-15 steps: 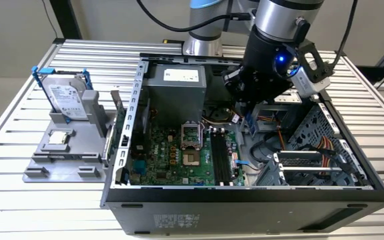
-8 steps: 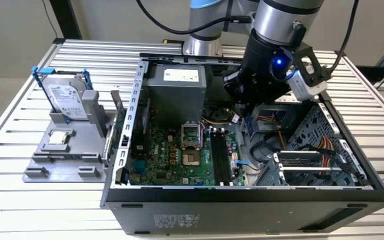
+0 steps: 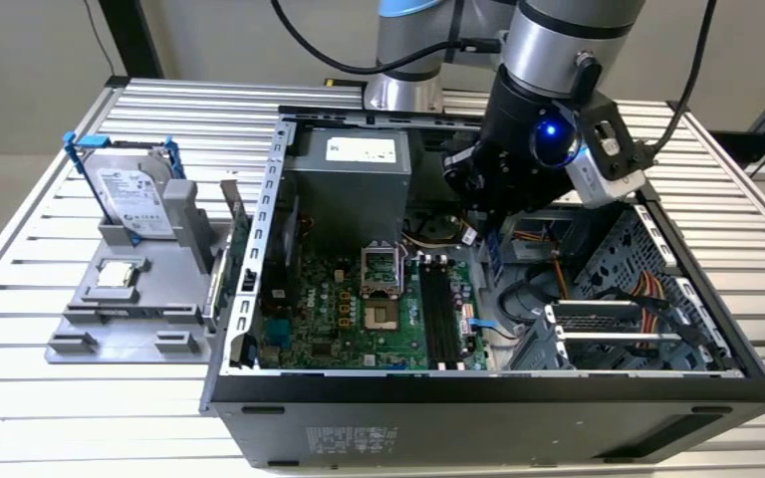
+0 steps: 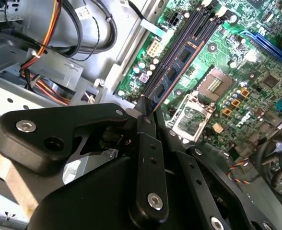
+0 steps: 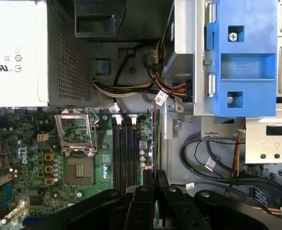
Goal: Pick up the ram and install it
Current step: 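Insert the ram into the slot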
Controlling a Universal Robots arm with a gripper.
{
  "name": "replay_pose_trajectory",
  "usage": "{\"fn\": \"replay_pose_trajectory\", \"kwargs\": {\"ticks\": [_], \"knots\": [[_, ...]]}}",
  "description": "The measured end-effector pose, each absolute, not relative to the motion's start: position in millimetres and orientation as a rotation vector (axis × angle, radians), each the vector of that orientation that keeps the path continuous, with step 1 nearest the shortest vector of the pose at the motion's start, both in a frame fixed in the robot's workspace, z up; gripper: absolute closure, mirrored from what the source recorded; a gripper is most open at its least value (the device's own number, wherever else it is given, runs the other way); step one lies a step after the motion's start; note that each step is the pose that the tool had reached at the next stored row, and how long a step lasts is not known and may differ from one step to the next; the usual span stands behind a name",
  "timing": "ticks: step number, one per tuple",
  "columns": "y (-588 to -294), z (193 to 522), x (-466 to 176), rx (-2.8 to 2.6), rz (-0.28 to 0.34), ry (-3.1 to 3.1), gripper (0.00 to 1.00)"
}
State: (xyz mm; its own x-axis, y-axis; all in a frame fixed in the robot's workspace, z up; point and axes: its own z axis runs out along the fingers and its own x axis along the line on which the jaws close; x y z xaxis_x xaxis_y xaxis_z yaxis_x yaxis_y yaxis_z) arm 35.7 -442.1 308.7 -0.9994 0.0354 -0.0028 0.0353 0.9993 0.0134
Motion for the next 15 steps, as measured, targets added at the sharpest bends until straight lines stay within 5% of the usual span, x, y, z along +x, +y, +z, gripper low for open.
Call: {"fn": "replay_pose_trajectory", "kwargs": {"ticks": [15], "knots": [[-442.1,295.0,35.1,0.056,0.011,3.138,1.00]]}}
